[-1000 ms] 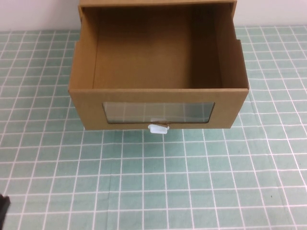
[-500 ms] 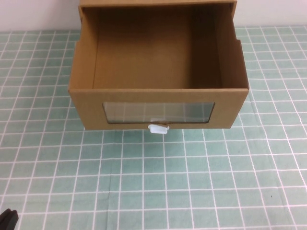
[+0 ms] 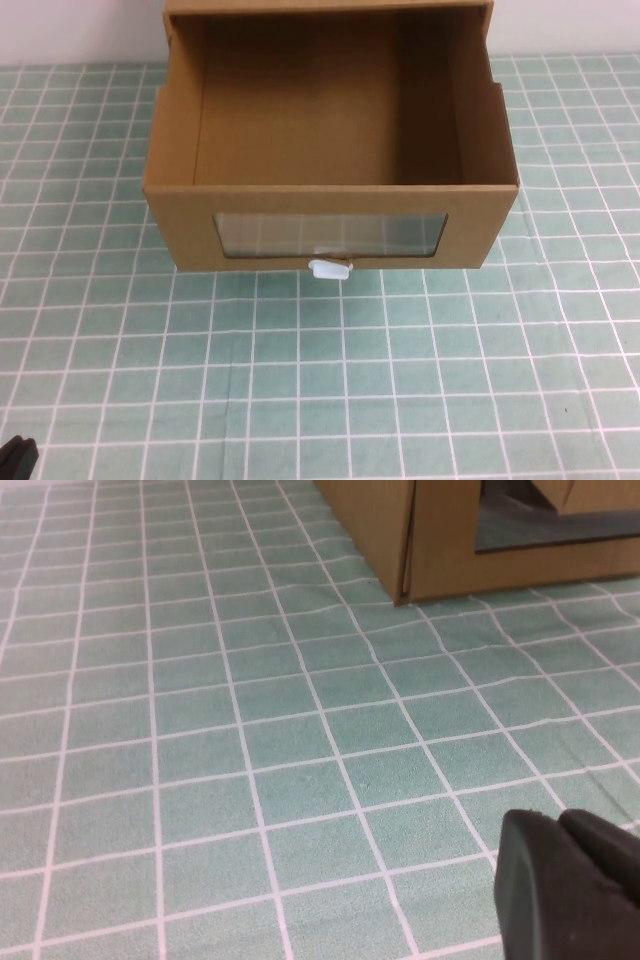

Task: Open the shoe box
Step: 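Pull the top drawer of the cardboard box fully open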

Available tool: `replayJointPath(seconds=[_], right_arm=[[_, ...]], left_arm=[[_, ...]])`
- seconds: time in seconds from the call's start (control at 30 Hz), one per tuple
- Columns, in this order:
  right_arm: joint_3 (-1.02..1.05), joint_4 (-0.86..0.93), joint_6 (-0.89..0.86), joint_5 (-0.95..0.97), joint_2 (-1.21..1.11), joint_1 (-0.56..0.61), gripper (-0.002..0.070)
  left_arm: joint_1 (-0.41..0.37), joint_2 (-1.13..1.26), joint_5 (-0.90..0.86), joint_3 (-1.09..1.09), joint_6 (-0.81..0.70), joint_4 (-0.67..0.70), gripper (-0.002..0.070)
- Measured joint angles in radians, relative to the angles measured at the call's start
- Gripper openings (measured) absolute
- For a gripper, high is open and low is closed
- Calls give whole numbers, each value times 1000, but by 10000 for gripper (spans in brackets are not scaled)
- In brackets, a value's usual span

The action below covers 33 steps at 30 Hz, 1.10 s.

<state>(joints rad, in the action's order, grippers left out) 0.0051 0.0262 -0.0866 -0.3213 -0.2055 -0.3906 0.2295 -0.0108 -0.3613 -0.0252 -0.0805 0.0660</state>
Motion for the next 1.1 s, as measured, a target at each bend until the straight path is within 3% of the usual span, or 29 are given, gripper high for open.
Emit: replayJointPath(seconds=[0.37, 0.77, 1.1], right_arm=[[0, 0, 2, -4, 20, 16, -13], [18, 6, 2, -96, 214, 304, -13], [18, 6, 2, -94, 215, 329, -13]], left_arm=[[0, 0, 0, 0, 0, 0, -5], [0, -2, -2, 0, 2, 0, -5], [0, -2, -2, 0, 2, 0, -5]])
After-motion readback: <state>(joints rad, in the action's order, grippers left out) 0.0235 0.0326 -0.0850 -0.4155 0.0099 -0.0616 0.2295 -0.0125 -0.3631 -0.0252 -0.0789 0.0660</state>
